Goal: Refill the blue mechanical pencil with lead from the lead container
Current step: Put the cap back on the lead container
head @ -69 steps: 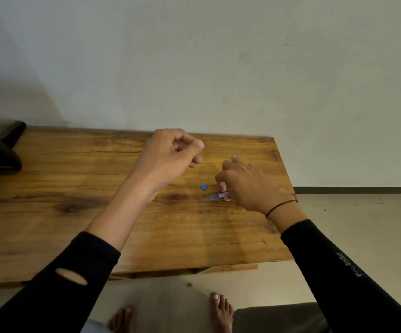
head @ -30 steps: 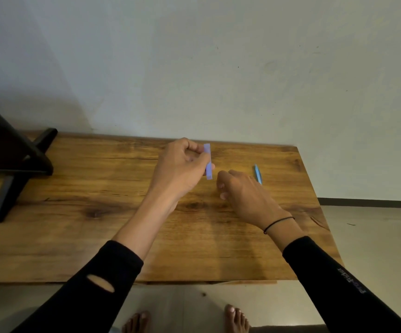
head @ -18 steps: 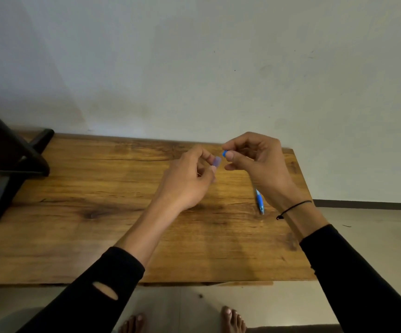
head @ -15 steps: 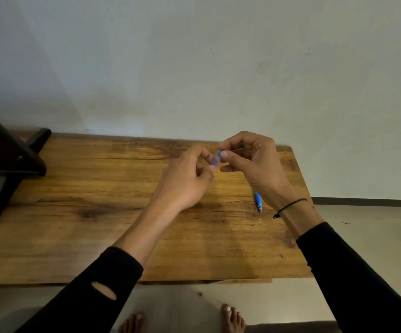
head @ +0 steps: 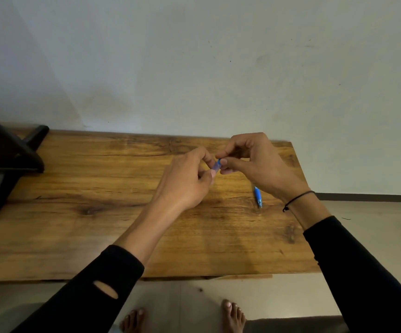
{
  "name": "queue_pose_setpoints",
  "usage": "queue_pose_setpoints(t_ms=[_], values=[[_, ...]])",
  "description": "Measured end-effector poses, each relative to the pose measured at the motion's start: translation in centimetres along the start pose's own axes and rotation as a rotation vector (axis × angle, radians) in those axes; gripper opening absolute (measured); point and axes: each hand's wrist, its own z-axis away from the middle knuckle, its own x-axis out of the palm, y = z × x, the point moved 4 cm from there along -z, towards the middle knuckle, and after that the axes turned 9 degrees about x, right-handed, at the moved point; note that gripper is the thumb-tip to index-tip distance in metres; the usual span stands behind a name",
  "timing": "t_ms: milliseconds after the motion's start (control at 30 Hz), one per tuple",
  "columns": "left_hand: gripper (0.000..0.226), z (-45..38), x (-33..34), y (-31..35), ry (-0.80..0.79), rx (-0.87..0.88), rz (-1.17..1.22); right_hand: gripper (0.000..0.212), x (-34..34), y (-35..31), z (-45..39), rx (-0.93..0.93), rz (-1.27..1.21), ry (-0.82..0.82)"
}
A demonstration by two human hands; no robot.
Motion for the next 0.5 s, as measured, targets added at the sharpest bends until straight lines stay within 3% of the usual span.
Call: queue_pose_setpoints(t_ms=[100,267,500], values=[[0.007,-0.05,-0.04,-0.40,0.007,-0.072,0.122,0.013,0.28,-0.02,0.10,-0.008,-0.009,0.005],[0.006,-0.24,-0.25,-0.37,0.009,-0.260,0.659,0.032,0.34,-0.24,0.15,-0.039,-0.067,-0.006],[0.017,-0.23,-0.35,-0.16,-0.031,-0.279,0.897,0.022,0.59,-0.20,0.21,-0.067,-0.158,0.107]])
